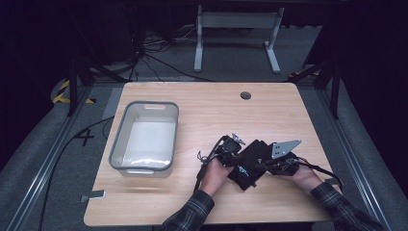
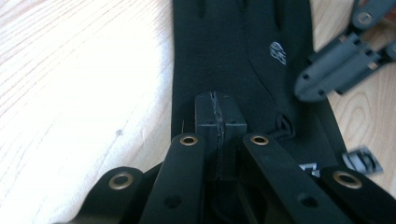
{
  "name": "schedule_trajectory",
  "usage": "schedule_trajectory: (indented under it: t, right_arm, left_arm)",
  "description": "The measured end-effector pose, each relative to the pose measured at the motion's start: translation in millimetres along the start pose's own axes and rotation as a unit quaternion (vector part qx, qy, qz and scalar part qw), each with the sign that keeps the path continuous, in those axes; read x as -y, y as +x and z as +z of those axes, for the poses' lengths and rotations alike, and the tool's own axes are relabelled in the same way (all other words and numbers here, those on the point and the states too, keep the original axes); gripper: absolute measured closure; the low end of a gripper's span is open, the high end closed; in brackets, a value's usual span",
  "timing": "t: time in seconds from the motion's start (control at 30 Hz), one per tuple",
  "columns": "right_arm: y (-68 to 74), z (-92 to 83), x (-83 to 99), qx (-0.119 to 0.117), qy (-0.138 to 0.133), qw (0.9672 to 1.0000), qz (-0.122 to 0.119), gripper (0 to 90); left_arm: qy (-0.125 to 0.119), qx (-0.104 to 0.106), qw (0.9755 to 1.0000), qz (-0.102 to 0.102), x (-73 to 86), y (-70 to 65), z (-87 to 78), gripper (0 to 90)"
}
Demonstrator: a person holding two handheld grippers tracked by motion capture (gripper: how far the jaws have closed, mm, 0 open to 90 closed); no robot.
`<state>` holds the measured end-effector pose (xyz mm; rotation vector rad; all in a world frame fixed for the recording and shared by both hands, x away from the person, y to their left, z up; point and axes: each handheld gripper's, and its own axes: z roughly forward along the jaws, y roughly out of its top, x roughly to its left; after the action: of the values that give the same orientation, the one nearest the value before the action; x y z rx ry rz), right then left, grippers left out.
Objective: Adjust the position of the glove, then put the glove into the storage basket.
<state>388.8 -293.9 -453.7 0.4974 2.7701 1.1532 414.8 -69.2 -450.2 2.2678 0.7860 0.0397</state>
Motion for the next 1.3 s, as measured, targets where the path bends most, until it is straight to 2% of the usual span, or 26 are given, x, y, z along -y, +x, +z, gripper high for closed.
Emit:
schedule_trajectory:
  t: [0.13,0.2,0.3,0.57,0.73,0.77,0.87,0.93,1.13,1.17,1.2,1.23,1.3]
  right_arm:
    - [2.1,0.9,-0.8,-0.003,0.001,1.0000,-0.001,90.0]
    - [5.4,2.2,-3.5,-0.002,0.006,0.9999,-0.010,90.0]
    - [8.4,3.9,-5.2,-0.006,0.007,0.9999,-0.013,90.0]
    - [7.9,3.8,-5.3,-0.007,0.006,0.9999,-0.013,90.0]
    - [8.8,-4.3,-3.4,-0.001,-0.002,0.9999,-0.011,89.9]
    - [8.4,-6.9,-1.7,0.001,-0.004,0.9999,-0.010,89.7]
    - [6.5,-17.6,5.7,0.010,-0.012,0.9999,0.002,85.6]
    - [5.6,-29.5,13.5,0.021,-0.019,0.9995,0.012,79.4]
    - [3.0,-54.1,38.0,0.072,-0.017,0.9965,0.038,54.4]
    - [2.0,-56.4,42.9,0.076,-0.014,0.9959,0.046,50.8]
    - [2.0,-56.4,42.9,0.076,-0.014,0.9959,0.046,50.8]
    - [0.5,-61.0,53.2,0.079,-0.010,0.9949,0.063,44.9]
    - [0.7,-62.4,56.1,0.082,-0.010,0.9944,0.066,42.9]
  left_arm:
    - [-0.003,-0.002,1.0000,0.000,-2.1,0.7,2.2,89.7]
    - [-0.005,-0.004,1.0000,0.001,-2.5,1.3,2.7,89.7]
    - [-0.005,-0.005,1.0000,0.002,-2.5,1.8,1.9,89.7]
    - [-0.006,-0.004,1.0000,0.000,-2.8,2.6,1.0,89.6]
    - [-0.010,-0.001,0.9999,-0.005,-4.6,3.0,-2.3,88.8]
    - [-0.007,-0.002,1.0000,-0.001,-6.2,3.1,-3.9,87.3]
    - [-0.012,-0.003,0.9999,0.004,-10.8,2.1,-10.3,81.2]
    - [-0.013,0.000,0.9998,0.012,-11.7,0.8,-13.2,73.2]
    - [-0.001,0.011,0.9995,0.031,-12.1,-5.0,-10.8,44.0]
    - [0.002,0.013,0.9993,0.035,-12.6,-6.1,-9.1,40.3]
    - [0.002,0.013,0.9993,0.035,-12.6,-6.1,-9.1,36.5]
    - [0.010,0.016,0.9990,0.040,-13.9,-8.2,-6.4,32.4]
    - [0.018,0.012,0.9984,0.053,-15.9,-12.6,-3.2,29.8]
